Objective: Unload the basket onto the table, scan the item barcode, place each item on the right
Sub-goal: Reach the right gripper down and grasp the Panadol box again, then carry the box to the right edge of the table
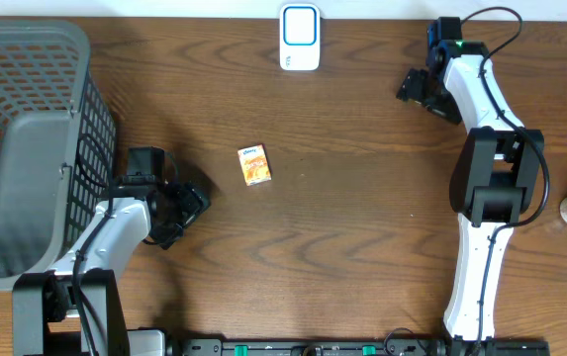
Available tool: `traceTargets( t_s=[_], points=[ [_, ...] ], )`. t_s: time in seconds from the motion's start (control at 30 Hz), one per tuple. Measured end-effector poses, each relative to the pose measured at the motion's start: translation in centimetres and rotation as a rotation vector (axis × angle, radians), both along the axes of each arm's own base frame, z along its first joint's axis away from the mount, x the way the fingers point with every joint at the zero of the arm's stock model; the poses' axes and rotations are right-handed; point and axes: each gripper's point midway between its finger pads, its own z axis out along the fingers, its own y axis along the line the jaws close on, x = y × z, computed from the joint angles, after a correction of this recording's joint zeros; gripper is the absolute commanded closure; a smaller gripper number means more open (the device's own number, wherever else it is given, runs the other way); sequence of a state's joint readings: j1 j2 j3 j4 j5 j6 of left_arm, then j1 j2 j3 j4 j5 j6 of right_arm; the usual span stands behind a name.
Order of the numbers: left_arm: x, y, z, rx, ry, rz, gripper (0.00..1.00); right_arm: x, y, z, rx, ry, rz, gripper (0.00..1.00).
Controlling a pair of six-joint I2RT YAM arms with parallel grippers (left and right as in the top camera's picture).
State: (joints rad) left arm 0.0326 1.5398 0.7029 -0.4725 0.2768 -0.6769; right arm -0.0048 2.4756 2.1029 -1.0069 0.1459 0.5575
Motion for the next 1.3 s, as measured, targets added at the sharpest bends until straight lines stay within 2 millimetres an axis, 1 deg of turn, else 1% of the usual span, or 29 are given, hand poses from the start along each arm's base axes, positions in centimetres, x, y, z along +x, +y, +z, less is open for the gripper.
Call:
traceTargets(
  t_s=[0.1,0.27,0.43,0.57,0.77,0.97,1.07,1.1,1.2,1.23,1.3],
  points=[
    [0.0,0.0,0.0,0.000,0.000,0.000,0.18,0.0,0.6,0.0,0.048,-0.010,-0.071,0.01],
    [0.0,0.0,0.0,0.000,0.000,0.000,0.18,0.7,1.3,0.2,0.114,-0.051,-0.211,0.01],
    [0.0,0.0,0.0,0.000,0.000,0.000,0.18,1.1,1.5,0.4,0.153,-0.093,-0.398,0.01],
    [0.0,0.0,0.0,0.000,0.000,0.000,0.18,1.4,1.4,0.5,0.165,-0.121,-0.515,0.01],
    [0.0,0.0,0.0,0.000,0.000,0.000,0.18,2.3,1.2,0.8,0.175,-0.174,-0.591,0.01],
    [0.0,0.0,0.0,0.000,0.000,0.000,0.18,3.6,1.2,1.2,0.193,-0.230,-0.610,0.01],
    [0.0,0.0,0.0,0.000,0.000,0.000,0.18,3.7,1.2,1.3,0.198,-0.238,-0.621,0.01],
    [0.0,0.0,0.0,0.000,0.000,0.000,0.18,3.7,1.2,1.3,0.199,-0.238,-0.622,0.04],
    [0.0,0.0,0.0,0.000,0.000,0.000,0.18,3.8,1.1,1.3,0.202,-0.243,-0.629,0.17],
    [0.0,0.0,0.0,0.000,0.000,0.000,0.18,4.0,1.0,1.4,0.205,-0.251,-0.627,0.22],
    [0.0,0.0,0.0,0.000,0.000,0.000,0.18,4.4,0.9,1.4,0.209,-0.266,-0.620,0.39]
  ],
)
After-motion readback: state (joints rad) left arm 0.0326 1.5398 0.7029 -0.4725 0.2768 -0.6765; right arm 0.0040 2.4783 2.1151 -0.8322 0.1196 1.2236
